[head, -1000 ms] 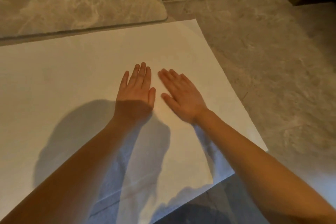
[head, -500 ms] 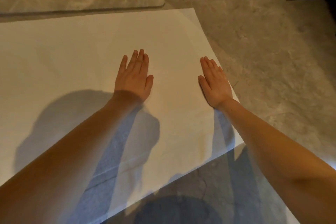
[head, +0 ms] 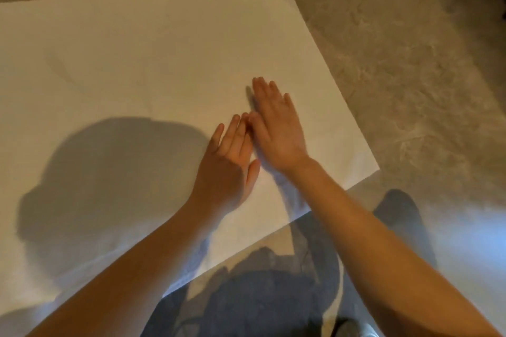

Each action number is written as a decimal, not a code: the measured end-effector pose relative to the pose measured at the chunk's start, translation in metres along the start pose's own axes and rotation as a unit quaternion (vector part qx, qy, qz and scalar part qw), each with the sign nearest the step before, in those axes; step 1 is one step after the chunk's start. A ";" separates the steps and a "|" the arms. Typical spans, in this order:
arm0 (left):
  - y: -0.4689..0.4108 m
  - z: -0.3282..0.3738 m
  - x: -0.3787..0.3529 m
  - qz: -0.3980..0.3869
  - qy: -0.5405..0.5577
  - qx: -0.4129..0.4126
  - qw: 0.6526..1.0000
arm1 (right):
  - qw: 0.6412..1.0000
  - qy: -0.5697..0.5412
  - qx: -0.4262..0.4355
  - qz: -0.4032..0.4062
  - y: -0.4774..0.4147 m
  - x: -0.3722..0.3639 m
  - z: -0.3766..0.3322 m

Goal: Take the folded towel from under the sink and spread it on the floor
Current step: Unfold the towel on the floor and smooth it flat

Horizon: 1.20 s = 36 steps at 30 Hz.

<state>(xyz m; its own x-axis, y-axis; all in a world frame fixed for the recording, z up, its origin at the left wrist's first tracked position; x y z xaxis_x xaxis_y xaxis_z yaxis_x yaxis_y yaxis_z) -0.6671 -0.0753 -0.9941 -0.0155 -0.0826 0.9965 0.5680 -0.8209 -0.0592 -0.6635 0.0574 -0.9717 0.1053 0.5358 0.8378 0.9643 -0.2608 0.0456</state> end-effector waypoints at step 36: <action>0.015 -0.045 0.032 0.100 0.190 0.155 0.964 | 0.999 -0.028 -0.038 0.028 0.008 -0.049 -0.061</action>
<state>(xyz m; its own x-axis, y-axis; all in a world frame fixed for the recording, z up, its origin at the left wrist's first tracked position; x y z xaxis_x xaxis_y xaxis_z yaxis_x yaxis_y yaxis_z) -0.6959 -0.1161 -0.9656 -0.1475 -0.4719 0.8693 0.8086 -0.5636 -0.1688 -0.6757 -0.0196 -0.9789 0.1729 0.5619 0.8089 0.9359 -0.3497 0.0428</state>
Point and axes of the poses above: each hand's wrist, its own y-axis away from the middle knuckle, its own x-axis out of the back of the hand, z = x × y, the point moved 3 cm from there along -y, towards the middle knuckle, and after that the axes turned 13 degrees about -y, right-handed, at the moved point
